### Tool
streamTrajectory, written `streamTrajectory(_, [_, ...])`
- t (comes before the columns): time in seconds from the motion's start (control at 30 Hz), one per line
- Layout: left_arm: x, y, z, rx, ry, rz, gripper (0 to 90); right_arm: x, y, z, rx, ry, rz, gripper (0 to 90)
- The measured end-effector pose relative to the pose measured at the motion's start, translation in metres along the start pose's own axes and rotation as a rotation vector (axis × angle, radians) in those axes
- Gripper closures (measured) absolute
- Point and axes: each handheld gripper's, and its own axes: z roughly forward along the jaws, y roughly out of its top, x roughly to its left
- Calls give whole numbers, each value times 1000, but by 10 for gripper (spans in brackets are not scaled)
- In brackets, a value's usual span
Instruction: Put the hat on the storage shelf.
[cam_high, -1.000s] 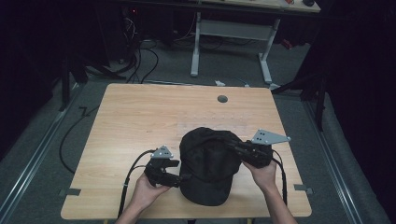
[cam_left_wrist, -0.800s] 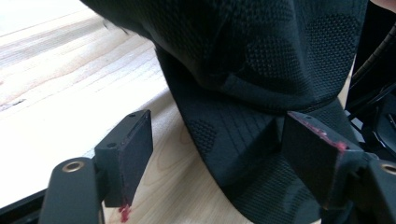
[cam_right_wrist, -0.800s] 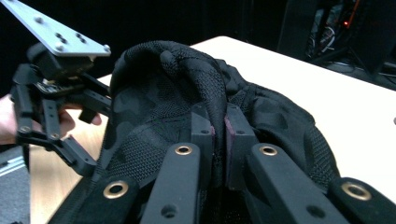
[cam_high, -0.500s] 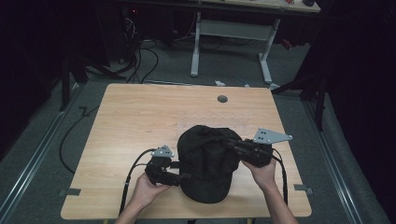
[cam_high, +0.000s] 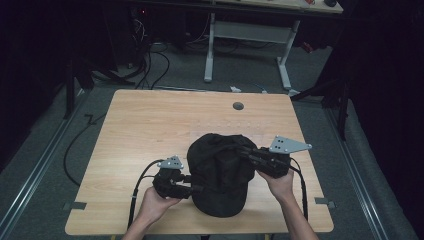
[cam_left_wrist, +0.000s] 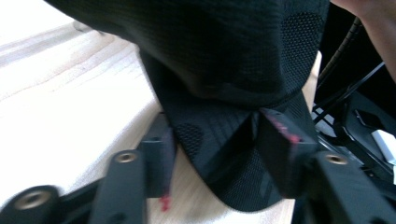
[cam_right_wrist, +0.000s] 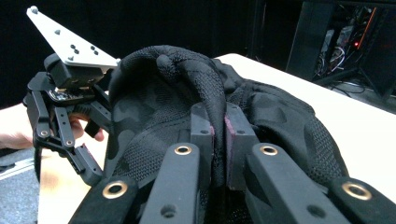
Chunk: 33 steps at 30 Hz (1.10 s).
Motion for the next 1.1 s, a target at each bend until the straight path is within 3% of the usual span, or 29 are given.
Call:
streamTrajectory(0.33, [1,5,-7,1,-56,-64,675,3,6,0,-7,-8,-36,842])
streamTrajectory(0.57, [-1,8,-16,0,-110,-86,752,3,8,0,-19,-13,-39,827])
streamTrajectory(0.9, [-6,7,-29,12,-169,-58,859,7,9,3,20,-65,-80,786])
streamTrajectory(1.1, [-13,9,-37,-7,-188,-30,865,5,9,3,16,-57,-64,728])
